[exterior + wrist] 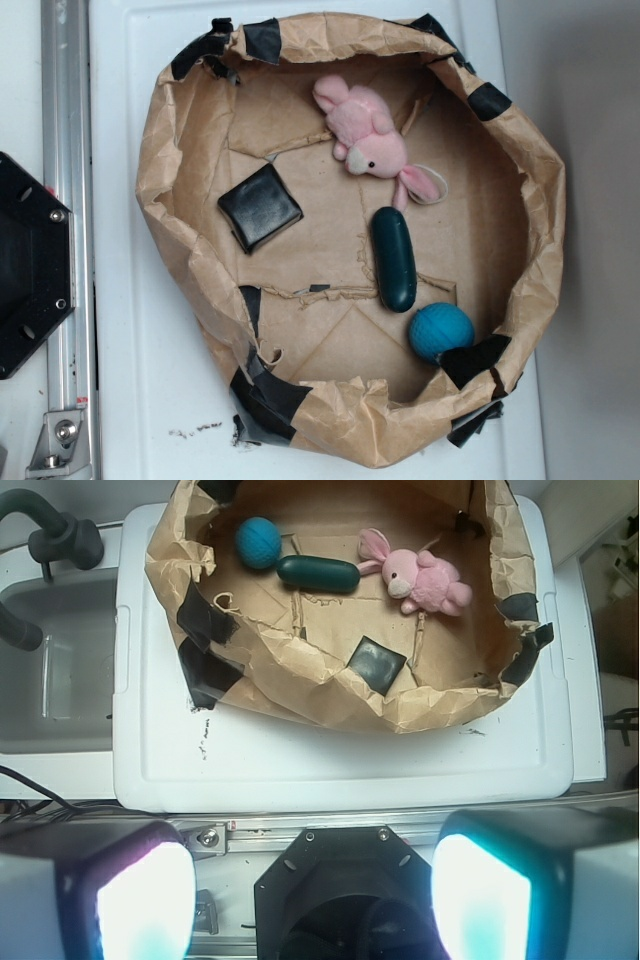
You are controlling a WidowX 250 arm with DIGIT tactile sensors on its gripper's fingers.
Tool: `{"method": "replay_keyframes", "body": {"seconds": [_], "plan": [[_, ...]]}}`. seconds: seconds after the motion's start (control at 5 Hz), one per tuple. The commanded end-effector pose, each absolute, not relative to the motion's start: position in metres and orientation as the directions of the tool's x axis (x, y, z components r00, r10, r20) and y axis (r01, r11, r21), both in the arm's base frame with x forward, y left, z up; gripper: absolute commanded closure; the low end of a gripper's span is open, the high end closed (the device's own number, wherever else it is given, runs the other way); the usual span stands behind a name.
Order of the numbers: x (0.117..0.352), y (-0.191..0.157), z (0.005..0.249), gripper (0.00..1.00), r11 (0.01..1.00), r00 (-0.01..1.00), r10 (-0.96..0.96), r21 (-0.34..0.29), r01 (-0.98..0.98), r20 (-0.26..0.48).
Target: Grab the plastic pickle.
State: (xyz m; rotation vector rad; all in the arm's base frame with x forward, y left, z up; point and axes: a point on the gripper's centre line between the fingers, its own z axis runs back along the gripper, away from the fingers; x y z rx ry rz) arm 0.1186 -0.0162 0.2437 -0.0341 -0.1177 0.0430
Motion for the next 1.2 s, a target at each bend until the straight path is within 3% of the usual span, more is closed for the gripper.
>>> {"method": "replay_keyframes", "body": {"seconds": [0.0, 0.2, 0.4, 0.6, 0.8, 1.0], "plan": [[0.119, -0.016, 0.244, 0.0, 0.998, 0.992, 0.045, -0.037, -0.041, 0.117], [0.169, -0.002, 0.24, 0.0, 0.997, 0.972, -0.05, 0.072, 0.035, 0.23], [0.22, 0.007, 0.226, 0.0, 0.976, 0.936, -0.215, 0.039, 0.212, 0.278], [0.259, 0.021, 0.192, 0.0, 0.926, 0.892, -0.377, 0.104, 0.363, 0.25], [0.277, 0.038, 0.151, 0.0, 0.899, 0.868, -0.436, 0.068, 0.433, 0.238], [0.277, 0.029, 0.113, 0.0, 0.829, 0.806, -0.556, 0.064, 0.555, 0.202]]}}
